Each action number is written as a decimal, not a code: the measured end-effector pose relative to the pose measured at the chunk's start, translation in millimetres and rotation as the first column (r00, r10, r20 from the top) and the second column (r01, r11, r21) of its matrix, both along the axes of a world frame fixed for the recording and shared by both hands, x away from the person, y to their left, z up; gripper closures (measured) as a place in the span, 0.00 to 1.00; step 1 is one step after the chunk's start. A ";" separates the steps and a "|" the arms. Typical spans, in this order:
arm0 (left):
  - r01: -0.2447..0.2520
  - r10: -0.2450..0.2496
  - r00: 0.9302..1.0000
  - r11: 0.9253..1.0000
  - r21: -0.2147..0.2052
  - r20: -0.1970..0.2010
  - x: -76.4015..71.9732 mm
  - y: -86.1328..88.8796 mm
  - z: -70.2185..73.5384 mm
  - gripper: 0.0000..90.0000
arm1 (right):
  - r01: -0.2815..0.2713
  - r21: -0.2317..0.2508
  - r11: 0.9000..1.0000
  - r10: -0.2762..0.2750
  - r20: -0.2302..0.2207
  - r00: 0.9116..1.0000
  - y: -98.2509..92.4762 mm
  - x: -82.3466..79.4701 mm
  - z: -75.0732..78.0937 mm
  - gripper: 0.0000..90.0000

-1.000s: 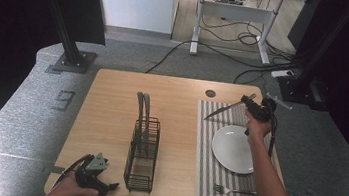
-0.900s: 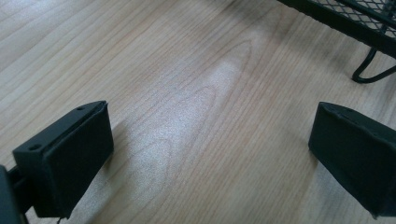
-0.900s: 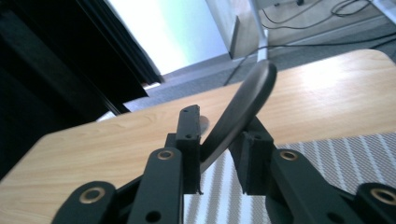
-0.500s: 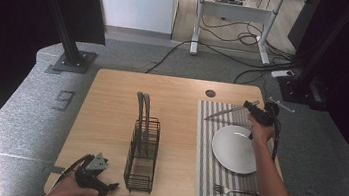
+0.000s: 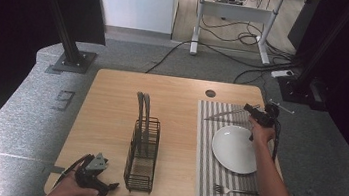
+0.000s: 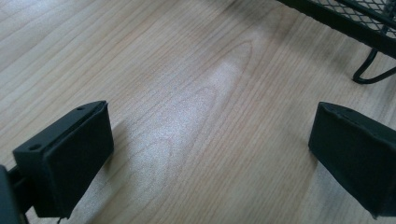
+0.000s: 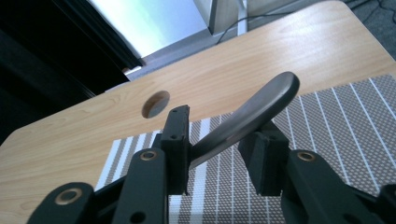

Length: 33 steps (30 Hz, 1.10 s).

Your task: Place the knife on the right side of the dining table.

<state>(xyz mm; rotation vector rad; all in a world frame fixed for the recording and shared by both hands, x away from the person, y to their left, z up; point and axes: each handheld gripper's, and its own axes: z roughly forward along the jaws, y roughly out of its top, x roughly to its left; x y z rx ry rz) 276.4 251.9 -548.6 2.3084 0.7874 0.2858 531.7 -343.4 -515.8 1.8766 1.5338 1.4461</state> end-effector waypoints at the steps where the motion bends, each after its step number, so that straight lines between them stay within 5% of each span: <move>1: 0.000 0.000 1.000 1.000 0.000 0.000 0.0 0.0 0.0 0.00 | 0.005 -0.004 1.000 -0.005 -0.010 1.000 -0.7 0.3 -1.3 0.69; 24: -0.003 0.003 1.000 1.000 0.000 0.000 -0.1 -0.2 0.0 0.00 | 0.063 0.030 0.998 -0.058 -0.150 0.987 -9.4 4.4 -19.6 0.62; 33: -0.003 0.003 1.000 1.000 0.000 0.000 -0.1 -0.3 0.0 0.00 | 0.101 0.045 0.994 -0.089 -0.218 0.972 -10.9 5.6 -25.7 0.60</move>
